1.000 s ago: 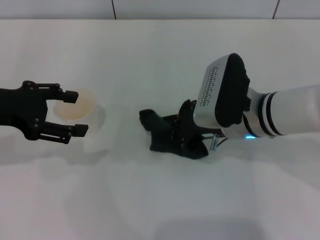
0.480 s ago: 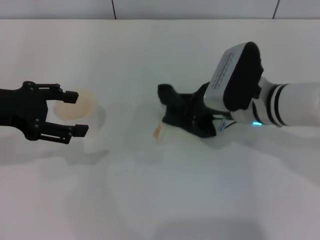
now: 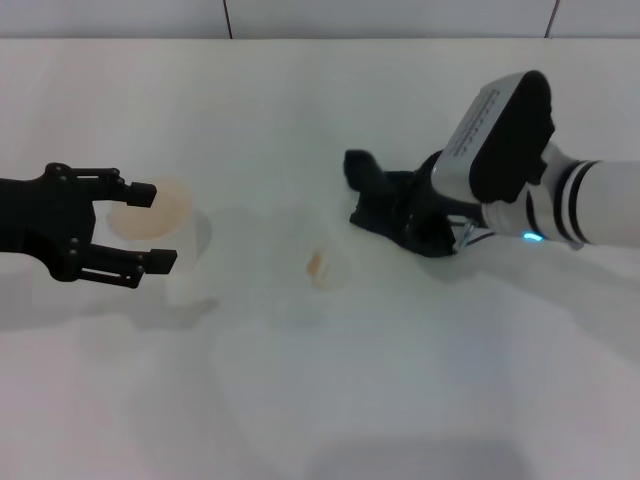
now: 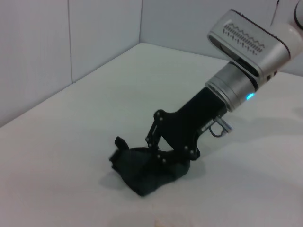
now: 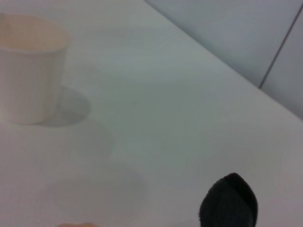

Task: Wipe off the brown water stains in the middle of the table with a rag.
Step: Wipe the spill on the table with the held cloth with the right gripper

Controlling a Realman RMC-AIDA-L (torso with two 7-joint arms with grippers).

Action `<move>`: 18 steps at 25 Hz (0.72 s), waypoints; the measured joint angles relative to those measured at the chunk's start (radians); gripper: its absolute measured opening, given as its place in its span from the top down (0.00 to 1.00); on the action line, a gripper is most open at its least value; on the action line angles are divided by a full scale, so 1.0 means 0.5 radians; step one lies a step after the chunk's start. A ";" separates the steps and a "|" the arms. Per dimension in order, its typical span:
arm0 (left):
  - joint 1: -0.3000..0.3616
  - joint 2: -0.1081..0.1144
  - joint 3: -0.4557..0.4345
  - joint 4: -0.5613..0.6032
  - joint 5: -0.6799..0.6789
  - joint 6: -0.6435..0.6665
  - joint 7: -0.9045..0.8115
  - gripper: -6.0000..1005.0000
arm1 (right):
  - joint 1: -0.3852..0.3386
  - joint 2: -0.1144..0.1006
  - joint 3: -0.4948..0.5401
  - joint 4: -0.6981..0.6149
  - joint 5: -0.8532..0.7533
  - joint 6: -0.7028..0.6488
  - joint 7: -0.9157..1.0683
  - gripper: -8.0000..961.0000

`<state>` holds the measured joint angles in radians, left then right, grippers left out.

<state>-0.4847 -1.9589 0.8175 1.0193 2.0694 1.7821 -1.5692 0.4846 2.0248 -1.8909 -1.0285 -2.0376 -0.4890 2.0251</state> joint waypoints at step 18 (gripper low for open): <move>-0.008 -0.003 0.000 0.002 0.000 -0.018 0.006 0.12 | 0.013 0.003 -0.470 -0.233 0.157 -0.094 0.162 0.87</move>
<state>-0.4888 -1.9602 0.8176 1.0201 2.0694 1.7732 -1.5661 0.4912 2.0264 -2.1257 -1.1453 -1.9593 -0.5361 2.1061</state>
